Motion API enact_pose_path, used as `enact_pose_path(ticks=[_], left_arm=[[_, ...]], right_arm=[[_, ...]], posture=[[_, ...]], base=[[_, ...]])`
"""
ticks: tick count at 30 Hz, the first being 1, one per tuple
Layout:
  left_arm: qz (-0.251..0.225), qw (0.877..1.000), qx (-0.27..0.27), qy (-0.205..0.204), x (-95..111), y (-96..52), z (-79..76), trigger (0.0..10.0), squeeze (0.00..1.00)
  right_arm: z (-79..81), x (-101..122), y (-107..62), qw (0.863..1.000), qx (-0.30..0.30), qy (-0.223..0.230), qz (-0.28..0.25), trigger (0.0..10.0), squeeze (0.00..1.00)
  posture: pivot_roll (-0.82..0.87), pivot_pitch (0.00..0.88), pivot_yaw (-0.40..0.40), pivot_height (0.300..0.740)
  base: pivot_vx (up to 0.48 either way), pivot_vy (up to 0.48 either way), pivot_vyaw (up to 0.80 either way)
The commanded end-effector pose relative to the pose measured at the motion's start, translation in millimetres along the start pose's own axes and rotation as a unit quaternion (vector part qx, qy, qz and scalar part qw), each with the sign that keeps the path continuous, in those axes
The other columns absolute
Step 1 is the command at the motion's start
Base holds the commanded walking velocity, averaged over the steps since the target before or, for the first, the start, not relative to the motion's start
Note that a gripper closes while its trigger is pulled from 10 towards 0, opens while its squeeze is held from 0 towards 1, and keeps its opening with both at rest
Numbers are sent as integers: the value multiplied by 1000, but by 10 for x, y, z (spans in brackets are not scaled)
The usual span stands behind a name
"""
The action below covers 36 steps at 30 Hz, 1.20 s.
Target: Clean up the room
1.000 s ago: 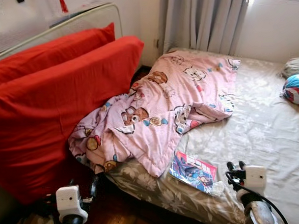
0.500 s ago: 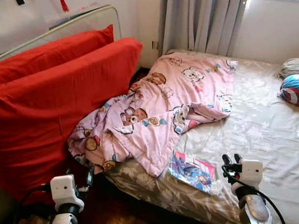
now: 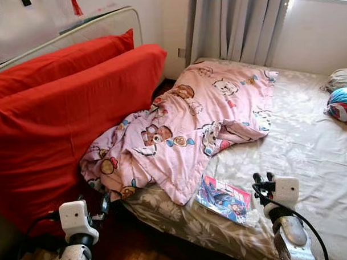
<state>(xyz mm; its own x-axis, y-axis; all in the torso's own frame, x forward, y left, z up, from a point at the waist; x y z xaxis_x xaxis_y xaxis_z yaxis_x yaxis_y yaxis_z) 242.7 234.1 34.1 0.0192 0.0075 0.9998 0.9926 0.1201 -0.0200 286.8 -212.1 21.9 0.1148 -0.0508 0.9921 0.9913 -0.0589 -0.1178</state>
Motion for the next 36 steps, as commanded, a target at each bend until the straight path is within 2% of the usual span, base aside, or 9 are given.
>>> enact_pose_path(ticks=[1, 6, 10, 15, 18, 27, 36], left_arm=[[4, 1000, 3, -7, 10, 7, -9, 10000, 0], [5, 1000, 6, -9, 11, 7, -9, 10000, 0], [11, 1000, 6, -10, -8, -42, -25, 10000, 0], [12, 1000, 7, -8, -1, -47, 2, 10000, 0], [13, 1000, 6, -7, 7, -38, 8, 10000, 0], [12, 1000, -1, -3, 24, -55, -7, 10000, 0], [19, 1000, -13, -1, 4, -82, -49, 10000, 0]], right_arm=[[-4, 10, 9, 1000, -5, 3, 0, 10000, 0], [1, 11, 15, 1000, -7, 4, 1, 10000, 0], [24, -23, 35, 1000, -3, -5, 25, 10000, 0], [39, 5, 27, 1000, 1, 2, 10, 10000, 0], [63, 8, 28, 1000, 7, -10, 9, 10000, 0], [80, -30, 20, 1000, 9, -11, 25, 10000, 0], [85, -4, 10, 1000, 14, -5, 11, 10000, 0]], posture=[[39, 0, -36, 701], [39, 0, -36, 701], [38, 0, -31, 701], [36, 0, -27, 691], [33, 0, -24, 691], [27, 0, -17, 686], [23, 0, -19, 686]], base=[[0, 0, 0], [0, 0, 0], [0, 0, 0], [0, 0, 0], [0, 0, 0], [0, 0, 0], [0, 0, 0]])
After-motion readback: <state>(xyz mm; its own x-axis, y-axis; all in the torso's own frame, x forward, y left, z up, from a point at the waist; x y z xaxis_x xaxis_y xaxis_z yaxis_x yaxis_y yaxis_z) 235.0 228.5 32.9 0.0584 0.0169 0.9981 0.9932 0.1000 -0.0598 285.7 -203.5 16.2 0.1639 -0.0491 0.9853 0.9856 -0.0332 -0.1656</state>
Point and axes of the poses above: a point about 5 cm out from each wrist's last joint towards the gripper, its own y axis pointing out of the wrist towards the gripper, its own x axis along the axis of the wrist's last joint, z = x × y, the point moved 1 cm from there along y, pointing out of the wrist towards the gripper, and after that the axes turned 1 degree about y, right-handed, at the moved point
